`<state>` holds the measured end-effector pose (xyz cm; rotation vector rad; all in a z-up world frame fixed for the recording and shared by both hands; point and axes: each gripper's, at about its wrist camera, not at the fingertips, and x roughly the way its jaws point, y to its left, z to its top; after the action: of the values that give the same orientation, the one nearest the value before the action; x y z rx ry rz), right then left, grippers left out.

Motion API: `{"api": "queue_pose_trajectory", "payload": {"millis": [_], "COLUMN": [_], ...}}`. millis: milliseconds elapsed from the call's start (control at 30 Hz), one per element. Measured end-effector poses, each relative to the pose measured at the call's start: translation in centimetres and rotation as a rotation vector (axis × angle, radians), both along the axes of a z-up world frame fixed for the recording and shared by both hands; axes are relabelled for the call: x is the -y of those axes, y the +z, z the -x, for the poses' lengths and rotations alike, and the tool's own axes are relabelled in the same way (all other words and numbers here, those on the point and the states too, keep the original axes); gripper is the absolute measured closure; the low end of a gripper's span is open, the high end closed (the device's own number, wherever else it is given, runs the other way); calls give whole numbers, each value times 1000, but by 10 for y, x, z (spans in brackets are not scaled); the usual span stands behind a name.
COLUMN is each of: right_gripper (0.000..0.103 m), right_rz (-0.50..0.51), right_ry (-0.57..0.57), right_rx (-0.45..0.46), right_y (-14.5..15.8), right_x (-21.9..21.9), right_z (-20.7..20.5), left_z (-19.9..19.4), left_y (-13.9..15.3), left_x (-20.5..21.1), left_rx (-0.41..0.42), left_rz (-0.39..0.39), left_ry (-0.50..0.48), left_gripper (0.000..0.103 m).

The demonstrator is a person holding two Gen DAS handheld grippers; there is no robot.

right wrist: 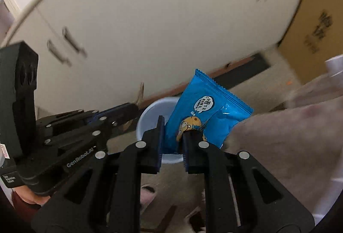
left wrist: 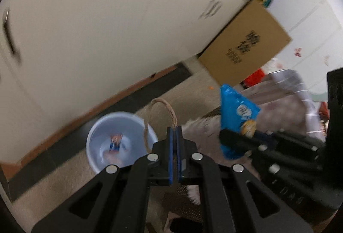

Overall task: Collect trash
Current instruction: 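Carry both items to the wastebasket and open both tools to drop them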

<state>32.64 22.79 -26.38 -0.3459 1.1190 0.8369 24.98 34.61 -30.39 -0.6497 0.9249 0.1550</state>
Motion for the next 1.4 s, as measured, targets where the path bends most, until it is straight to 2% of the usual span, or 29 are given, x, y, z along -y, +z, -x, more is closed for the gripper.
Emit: {"api": "queue_pose_trajectory", "payload": {"millis": [100, 200, 333, 433, 500, 533, 633, 767, 967, 1100, 1367, 1400], "right_gripper": [88, 87, 84, 72, 54, 54, 54, 48, 47, 45, 44, 44], "right_rz": [34, 75, 97, 97, 103, 99, 99, 97, 105, 111, 80, 75], "right_ry": [18, 33, 21, 4, -25, -38, -53, -70, -105, -133, -202, -208], "right_rx": [-132, -216, -262, -290, -291, -292, -304, -299, -271, -233, -175, -171], "right_y": [-59, -106, -146, -169, -178, -182, -187, -188, -177, -163, -130, -126], "right_x": [-23, -41, -54, -62, -60, -57, -52, -47, -37, -28, -2, 1], "right_z": [2, 4, -4, -10, -18, -18, -22, -23, -22, -21, -21, -21], "left_z": [7, 10, 11, 17, 16, 16, 14, 6, -3, -10, -23, -23], "left_y": [-46, -80, -124, -147, -158, -164, -170, -173, -168, -158, -119, -115], "left_x": [-16, -28, -41, -49, -53, -54, -54, -48, -38, -30, -13, -11], "left_rx": [-92, -154, -234, -272, -292, -298, -308, -319, -325, -317, -273, -272], "left_rz": [24, 71, 104, 128, 137, 149, 152, 156, 146, 136, 97, 92], "left_ry": [36, 61, 88, 103, 113, 115, 109, 96, 67, 52, 16, 13], "left_gripper": [100, 100, 100, 100, 100, 100, 100, 100, 100, 100, 99, 96]}}
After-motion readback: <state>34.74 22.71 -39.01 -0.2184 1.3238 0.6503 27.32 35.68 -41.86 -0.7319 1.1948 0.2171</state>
